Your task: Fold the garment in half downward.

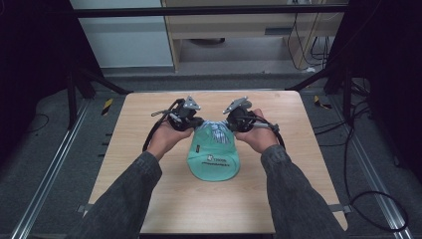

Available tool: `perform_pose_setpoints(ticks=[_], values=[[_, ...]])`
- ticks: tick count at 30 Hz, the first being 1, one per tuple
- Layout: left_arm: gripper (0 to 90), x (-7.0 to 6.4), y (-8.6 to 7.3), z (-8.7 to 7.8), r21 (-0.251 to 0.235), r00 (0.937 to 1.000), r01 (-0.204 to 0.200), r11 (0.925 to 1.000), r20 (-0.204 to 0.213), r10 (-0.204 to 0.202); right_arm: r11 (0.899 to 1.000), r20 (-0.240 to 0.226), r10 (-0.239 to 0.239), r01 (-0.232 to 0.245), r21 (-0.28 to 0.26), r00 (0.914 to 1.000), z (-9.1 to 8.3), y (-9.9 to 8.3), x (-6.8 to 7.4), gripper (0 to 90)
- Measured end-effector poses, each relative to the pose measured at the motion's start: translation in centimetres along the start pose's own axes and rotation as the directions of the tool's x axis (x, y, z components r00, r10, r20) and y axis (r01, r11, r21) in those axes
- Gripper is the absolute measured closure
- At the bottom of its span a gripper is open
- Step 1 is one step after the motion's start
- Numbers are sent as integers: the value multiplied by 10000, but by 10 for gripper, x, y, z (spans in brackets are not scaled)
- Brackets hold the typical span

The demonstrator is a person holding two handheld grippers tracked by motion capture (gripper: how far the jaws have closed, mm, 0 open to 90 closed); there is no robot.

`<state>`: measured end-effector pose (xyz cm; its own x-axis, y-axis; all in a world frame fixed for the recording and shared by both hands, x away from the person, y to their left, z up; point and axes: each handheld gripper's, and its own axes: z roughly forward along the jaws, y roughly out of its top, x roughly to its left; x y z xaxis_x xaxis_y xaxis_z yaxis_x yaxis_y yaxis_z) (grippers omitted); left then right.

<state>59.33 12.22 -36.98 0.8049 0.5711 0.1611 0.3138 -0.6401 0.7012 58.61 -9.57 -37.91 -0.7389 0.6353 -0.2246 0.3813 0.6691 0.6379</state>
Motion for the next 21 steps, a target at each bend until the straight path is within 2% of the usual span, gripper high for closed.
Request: perform_pose_setpoints(ticks=[5, 10, 21], values=[[857, -16, -6, -4, -108, 9998, -206, 9997, -62, 205, 9999, 91, -137, 138, -72, 9999, -7, -12, 13, 843], [858, -28, -11, -6, 1, 9993, -354, 9994, -110, 354, 9999, 79, -145, 145, -37, 9999, -10, -21, 22, 843], [857, -36, -28, -14, -68, 9998, -204, 9998, 61, 204, 9996, -87, -196, 194, -221, 9998, -13, -27, 37, 843]])
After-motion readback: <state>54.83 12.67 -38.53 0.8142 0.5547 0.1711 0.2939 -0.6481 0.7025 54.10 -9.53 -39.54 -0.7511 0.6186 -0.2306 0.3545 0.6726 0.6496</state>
